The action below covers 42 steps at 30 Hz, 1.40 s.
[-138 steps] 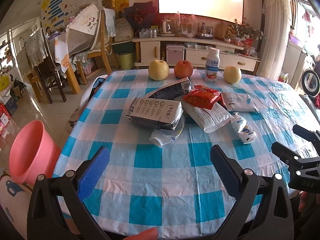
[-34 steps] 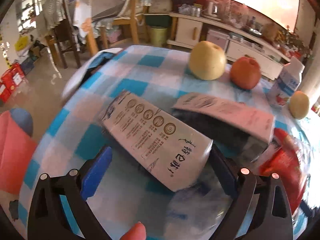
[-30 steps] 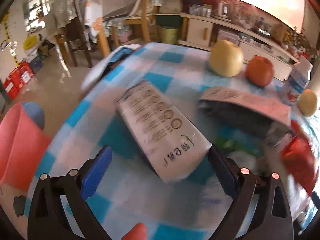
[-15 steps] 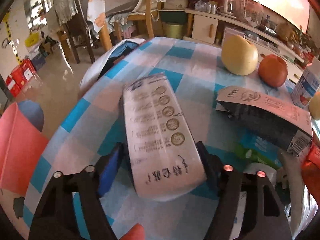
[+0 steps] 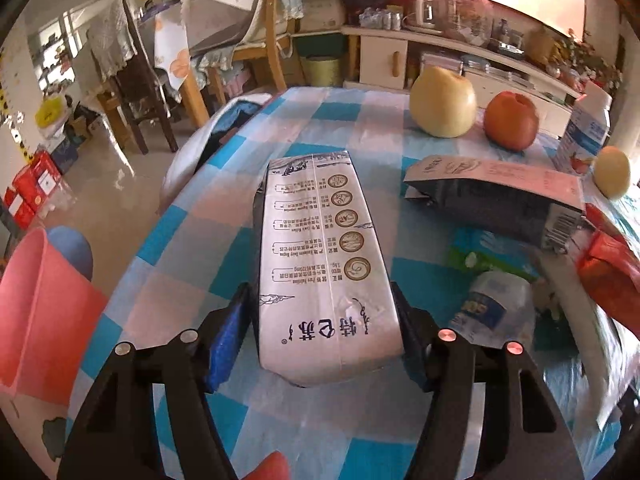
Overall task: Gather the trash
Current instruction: 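Grasp the white carton with the left tool while the right tool grasps the MAGICDAY pouch, then carry both items to the pink bucket and open both tools to drop them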
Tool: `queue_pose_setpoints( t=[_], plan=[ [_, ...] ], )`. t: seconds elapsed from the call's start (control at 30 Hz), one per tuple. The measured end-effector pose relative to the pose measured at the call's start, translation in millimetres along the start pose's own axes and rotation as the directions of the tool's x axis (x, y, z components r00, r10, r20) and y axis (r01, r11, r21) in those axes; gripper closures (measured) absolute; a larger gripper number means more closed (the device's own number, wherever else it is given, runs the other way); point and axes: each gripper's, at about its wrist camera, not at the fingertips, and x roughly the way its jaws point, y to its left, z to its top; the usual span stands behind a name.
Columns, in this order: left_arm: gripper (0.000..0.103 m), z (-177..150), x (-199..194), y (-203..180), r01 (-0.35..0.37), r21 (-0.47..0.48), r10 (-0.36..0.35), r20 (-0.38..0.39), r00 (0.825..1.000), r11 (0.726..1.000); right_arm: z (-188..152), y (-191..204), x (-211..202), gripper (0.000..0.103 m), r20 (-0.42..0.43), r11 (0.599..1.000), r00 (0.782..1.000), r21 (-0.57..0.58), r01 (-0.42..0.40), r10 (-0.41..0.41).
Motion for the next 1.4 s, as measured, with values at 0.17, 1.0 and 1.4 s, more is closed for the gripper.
queue_pose_setpoints(
  t=[0.17, 1.0, 1.4],
  plan=[
    [0.036, 1.2, -19.9, 4.1, 0.009, 0.017, -0.009, 0.048, 0.999, 1.0, 1.1, -0.9, -6.6, 0.043, 0.027, 1.0, 1.0, -0.004, 0.001, -0.001],
    [0.036, -23.9, -127.2, 46.6, 0.073, 0.039, -0.079, 0.195, 0.978, 0.997, 19.4, 31.3, -95.0, 0.042, 0.25, 0.992, 0.967, -0.099, 0.077, -0.05],
    [0.036, -36.3, -176.5, 163.2, -0.011, -0.105, 0.037, 0.249, 0.968, 0.994, 75.9, 147.9, -140.1, 0.043, 0.333, 0.965, 0.928, -0.247, -0.086, 0.167]
  ],
)
